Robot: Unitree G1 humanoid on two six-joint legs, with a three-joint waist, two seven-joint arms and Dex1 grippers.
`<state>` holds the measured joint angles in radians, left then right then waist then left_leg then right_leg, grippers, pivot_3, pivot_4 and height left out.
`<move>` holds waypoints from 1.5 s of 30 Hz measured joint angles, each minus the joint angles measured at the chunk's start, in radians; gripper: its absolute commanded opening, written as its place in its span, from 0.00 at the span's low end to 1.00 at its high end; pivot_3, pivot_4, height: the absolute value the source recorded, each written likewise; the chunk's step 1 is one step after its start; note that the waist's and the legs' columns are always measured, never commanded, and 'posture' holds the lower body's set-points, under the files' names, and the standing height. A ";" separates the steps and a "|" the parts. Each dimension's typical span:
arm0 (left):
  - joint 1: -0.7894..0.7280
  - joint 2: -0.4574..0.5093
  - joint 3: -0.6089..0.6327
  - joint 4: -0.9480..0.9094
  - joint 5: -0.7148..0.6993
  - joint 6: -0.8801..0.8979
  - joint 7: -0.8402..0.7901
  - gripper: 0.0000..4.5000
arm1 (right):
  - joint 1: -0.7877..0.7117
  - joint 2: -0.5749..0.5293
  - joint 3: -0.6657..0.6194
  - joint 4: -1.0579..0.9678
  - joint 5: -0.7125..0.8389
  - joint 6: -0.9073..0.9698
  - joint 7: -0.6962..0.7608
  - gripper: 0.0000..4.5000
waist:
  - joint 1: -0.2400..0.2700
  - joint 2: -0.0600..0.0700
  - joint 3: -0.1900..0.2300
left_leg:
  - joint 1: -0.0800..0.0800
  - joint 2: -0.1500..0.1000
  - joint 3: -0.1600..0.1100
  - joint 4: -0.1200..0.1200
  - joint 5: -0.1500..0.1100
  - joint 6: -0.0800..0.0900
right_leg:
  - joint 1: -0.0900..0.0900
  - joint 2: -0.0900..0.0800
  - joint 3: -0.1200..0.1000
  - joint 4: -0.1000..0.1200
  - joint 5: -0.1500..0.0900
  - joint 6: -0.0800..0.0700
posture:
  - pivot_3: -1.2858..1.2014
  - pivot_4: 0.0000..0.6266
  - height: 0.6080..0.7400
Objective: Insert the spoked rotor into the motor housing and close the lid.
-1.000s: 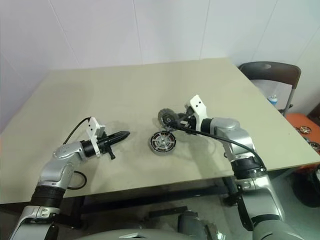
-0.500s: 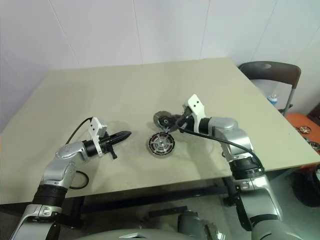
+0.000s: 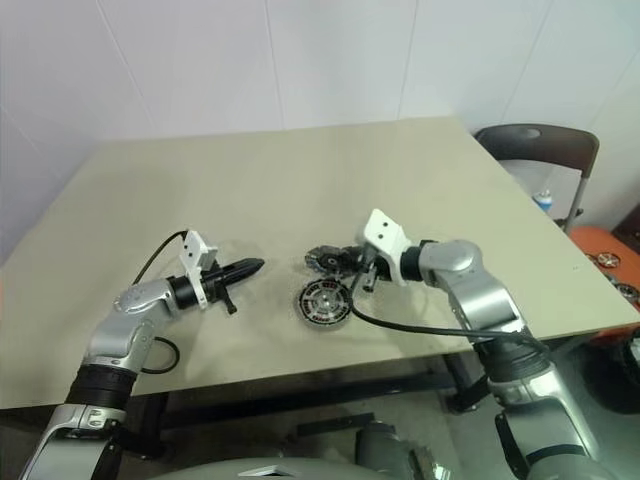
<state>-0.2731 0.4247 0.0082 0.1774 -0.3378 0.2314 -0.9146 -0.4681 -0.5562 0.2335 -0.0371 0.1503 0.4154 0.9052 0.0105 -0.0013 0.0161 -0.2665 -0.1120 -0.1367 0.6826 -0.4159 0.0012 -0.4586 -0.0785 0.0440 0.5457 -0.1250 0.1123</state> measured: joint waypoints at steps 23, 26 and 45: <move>-0.009 -0.003 -0.025 0.062 0.027 -0.040 -0.008 0.00 | 0.069 -0.071 -0.011 -0.008 -0.023 -0.174 0.069 0.10 | 0.003 -0.001 -0.001 | 0.000 0.000 0.000 0.000 0.001 -0.001 | 0.001 0.000 0.000 -0.001 0.001 -0.001 | 0.52 0.00 1.00; -0.010 -0.003 -0.025 0.071 0.032 -0.049 -0.009 0.00 | 0.085 -0.097 -0.010 -0.022 -0.027 -0.213 0.092 0.10 | 0.004 -0.001 -0.001 | 0.000 0.000 0.000 0.000 0.001 -0.001 | 0.001 0.000 0.000 -0.001 0.001 -0.001 | 0.52 0.00 1.00; -0.024 -0.004 -0.032 0.115 0.054 -0.070 -0.020 0.00 | 0.118 -0.126 -0.014 -0.036 0.076 -0.088 0.222 0.71 | 0.004 -0.002 -0.001 | 0.000 0.000 0.000 0.001 0.001 -0.001 | 0.001 0.000 -0.001 0.000 0.001 -0.001 | 0.52 0.00 1.00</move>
<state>-0.2969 0.4208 -0.0240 0.2929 -0.2834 0.1615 -0.9347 -0.3502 -0.6827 0.2200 -0.0727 0.2261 0.3273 1.1276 0.0142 -0.0034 0.0150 -0.2666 -0.1116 -0.1371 0.6834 -0.4153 0.0004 -0.4578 -0.0784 0.0434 0.5454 -0.1242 0.1111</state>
